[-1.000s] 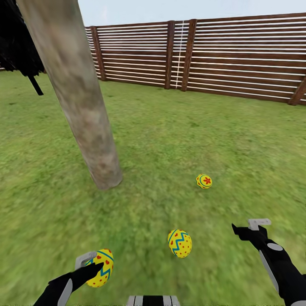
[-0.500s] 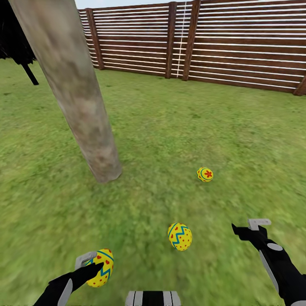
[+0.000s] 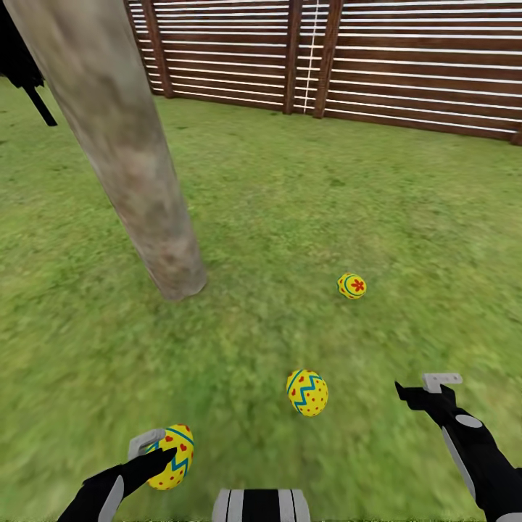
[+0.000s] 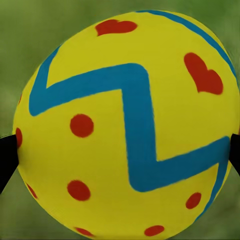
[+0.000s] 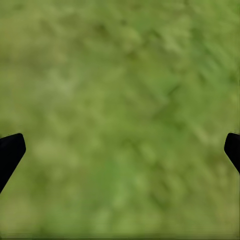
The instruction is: Take the three Easter eggs out of the wicker basket on the lawn in the garden, then place them on the lawn next to a single tree (choose any tree) so that all three eggs are next to the same tree and none are left in the basket.
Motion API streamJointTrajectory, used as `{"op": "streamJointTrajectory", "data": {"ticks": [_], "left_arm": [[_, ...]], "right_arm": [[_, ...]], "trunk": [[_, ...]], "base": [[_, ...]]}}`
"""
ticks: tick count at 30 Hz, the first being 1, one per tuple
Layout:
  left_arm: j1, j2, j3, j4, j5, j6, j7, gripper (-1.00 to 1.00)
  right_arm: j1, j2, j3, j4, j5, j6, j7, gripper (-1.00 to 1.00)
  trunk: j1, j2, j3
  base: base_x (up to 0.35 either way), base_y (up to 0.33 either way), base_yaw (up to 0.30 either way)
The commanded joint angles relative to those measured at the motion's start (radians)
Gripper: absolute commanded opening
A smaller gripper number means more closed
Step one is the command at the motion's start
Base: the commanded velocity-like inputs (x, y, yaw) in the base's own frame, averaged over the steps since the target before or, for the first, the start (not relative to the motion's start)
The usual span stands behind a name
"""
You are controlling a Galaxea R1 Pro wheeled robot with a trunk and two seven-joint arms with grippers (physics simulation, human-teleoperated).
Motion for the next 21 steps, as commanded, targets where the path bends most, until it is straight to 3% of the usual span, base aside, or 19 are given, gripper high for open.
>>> {"op": "streamJointTrajectory", "data": {"ticks": [1, 12, 21], "left_arm": [[-0.001, -0.001, 0.007, -0.001, -0.004, 0.007, -0.008, -1.00], [-0.001, -0.001, 0.007, -0.001, -0.002, 0.007, -0.008, -1.00], [-0.001, -0.001, 0.007, -0.002, -0.002, 0.005, -0.008, -1.00]], "right_arm": [[0.000, 0.001, -0.003, -0.002, 0.008, 0.005, 0.008, 1.00], [0.000, 0.000, -0.003, -0.002, 0.007, 0.005, 0.008, 1.00], [0.000, 0.000, -0.003, -0.002, 0.007, 0.005, 0.009, 1.00]], "trunk": [[0.000, -0.001, -0.005], [0.005, -0.003, -0.047], [0.005, -0.003, -0.047]], "base": [[0.000, 0.000, 0.000], [0.000, 0.000, 0.000], [0.000, 0.000, 0.000]]}}
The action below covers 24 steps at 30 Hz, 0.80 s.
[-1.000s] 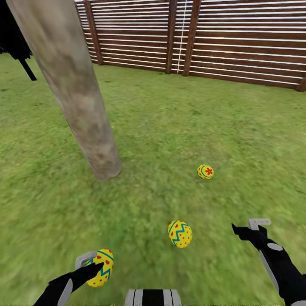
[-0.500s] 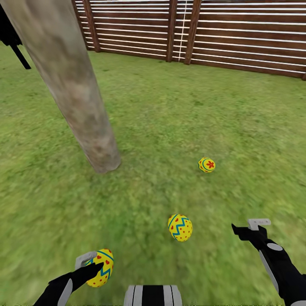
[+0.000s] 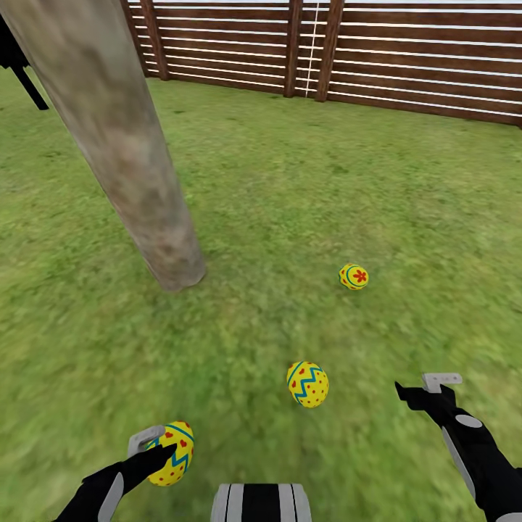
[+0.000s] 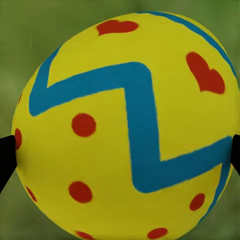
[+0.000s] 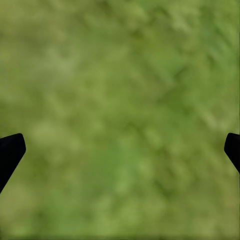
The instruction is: Take the three Easter eggs out of the wicker basket on the lawn in the garden, then place them on the lawn next to a single tree (choose any tree) so that all three eggs are next to the same tree and none are left in the basket.
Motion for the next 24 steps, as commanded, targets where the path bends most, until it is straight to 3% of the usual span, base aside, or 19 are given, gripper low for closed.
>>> {"op": "streamJointTrajectory", "data": {"ticks": [1, 24], "left_arm": [[0.000, -0.001, 0.008, 0.014, -0.021, 0.004, -0.004, 1.00], [0.000, -0.001, 0.008, 0.014, -0.018, 0.002, -0.004, 1.00]], "right_arm": [[0.000, 0.001, -0.003, -0.002, 0.008, 0.005, 0.008, 1.00], [0.000, 0.001, -0.003, -0.001, 0.008, 0.005, 0.007, 1.00]], "trunk": [[0.000, 0.000, -0.001], [0.000, 0.000, -0.001]], "base": [[0.000, 0.000, 0.000], [0.000, 0.000, 0.000]]}}
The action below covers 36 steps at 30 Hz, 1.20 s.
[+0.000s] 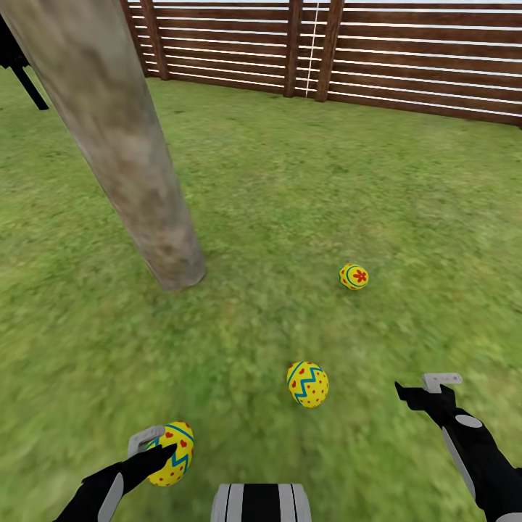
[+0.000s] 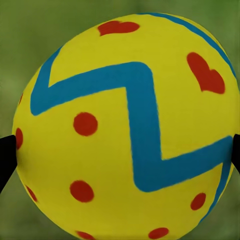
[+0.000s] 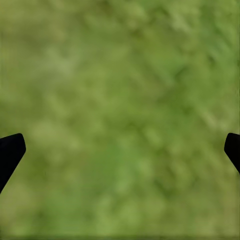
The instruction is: Take the three Easter eggs out of the wicker basket on the lawn in the garden, then place them on the lawn next to a single tree (choose any tree) so that all three eggs are next to the same tree and none are left in the basket.
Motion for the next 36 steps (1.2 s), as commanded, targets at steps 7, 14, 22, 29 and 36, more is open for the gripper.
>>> {"op": "streamJointTrajectory", "data": {"ticks": [7, 14, 22, 29, 36], "left_arm": [[0.000, -0.001, 0.006, 0.013, -0.022, 0.007, -0.005, 1.00], [0.000, -0.001, 0.006, 0.012, -0.022, 0.007, -0.005, 1.00], [0.000, -0.002, 0.006, 0.013, -0.023, 0.007, -0.005, 1.00], [0.000, -0.002, 0.005, 0.008, -0.022, 0.005, -0.003, 1.00], [0.000, -0.001, 0.010, 0.011, -0.015, 0.005, -0.005, 1.00]], "right_arm": [[0.000, 0.001, -0.003, 0.000, 0.008, 0.005, 0.007, 1.00], [0.000, 0.001, -0.002, 0.002, 0.008, 0.005, 0.007, 1.00], [0.000, 0.002, -0.002, 0.002, 0.008, 0.005, 0.007, 1.00], [0.000, 0.003, -0.002, 0.005, 0.008, 0.005, 0.007, 1.00], [0.000, 0.004, -0.002, 0.006, 0.008, 0.005, 0.007, 1.00]], "trunk": [[-0.002, 0.001, 0.015], [-0.005, 0.002, 0.042], [-0.009, 0.004, 0.073], [-0.012, 0.006, 0.100], [-0.015, 0.008, 0.127]], "base": [[0.000, 0.000, 0.000], [0.000, 0.000, 0.000], [0.000, 0.000, 0.000], [0.000, 0.000, 0.000], [0.014, -0.015, 0.000]]}}
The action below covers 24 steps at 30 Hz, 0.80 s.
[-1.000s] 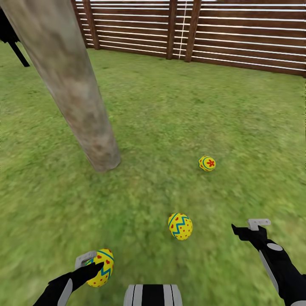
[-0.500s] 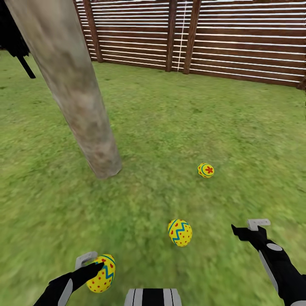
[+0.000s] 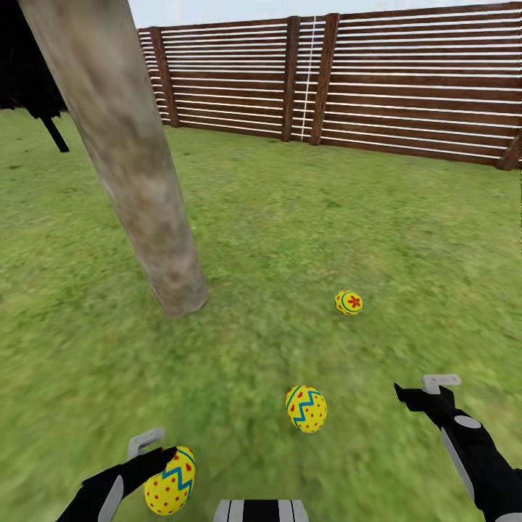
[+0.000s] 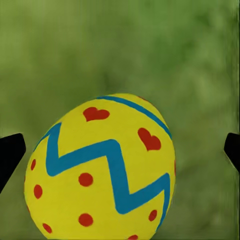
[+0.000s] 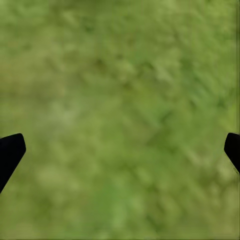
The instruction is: Take the three Easter eggs out of the wicker basket on the lawn in the garden, then place them on the lawn next to a single tree (choose any tree) so that all three eggs are next to the same tree and none are left in the basket.
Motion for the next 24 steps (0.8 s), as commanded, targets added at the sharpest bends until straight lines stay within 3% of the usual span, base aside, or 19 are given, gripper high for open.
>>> {"op": "streamJointTrajectory", "data": {"ticks": [1, 9, 17, 24], "left_arm": [[-0.001, -0.001, 0.010, -0.002, -0.002, 0.007, -0.006, 1.00], [-0.001, -0.002, 0.013, -0.001, -0.001, 0.004, -0.006, 1.00], [-0.001, -0.002, 0.013, -0.001, -0.002, 0.004, -0.005, 1.00], [-0.001, -0.003, 0.013, 0.001, -0.001, 0.003, -0.007, 1.00]], "right_arm": [[0.000, 0.001, -0.003, -0.002, 0.008, 0.005, 0.008, 1.00], [0.000, 0.001, -0.003, 0.000, 0.008, 0.005, 0.008, 1.00], [0.000, 0.001, -0.003, 0.000, 0.008, 0.006, 0.008, 1.00], [0.000, 0.001, -0.003, 0.000, 0.008, 0.006, 0.008, 1.00]], "trunk": [[0.000, 0.000, 0.003], [-0.004, 0.002, 0.034], [-0.008, 0.004, 0.065], [-0.011, 0.005, 0.092]], "base": [[0.093, -0.206, 0.000], [0.011, -0.200, 0.000], [-0.004, -0.010, 0.000], [-0.257, 0.113, 0.000]]}}
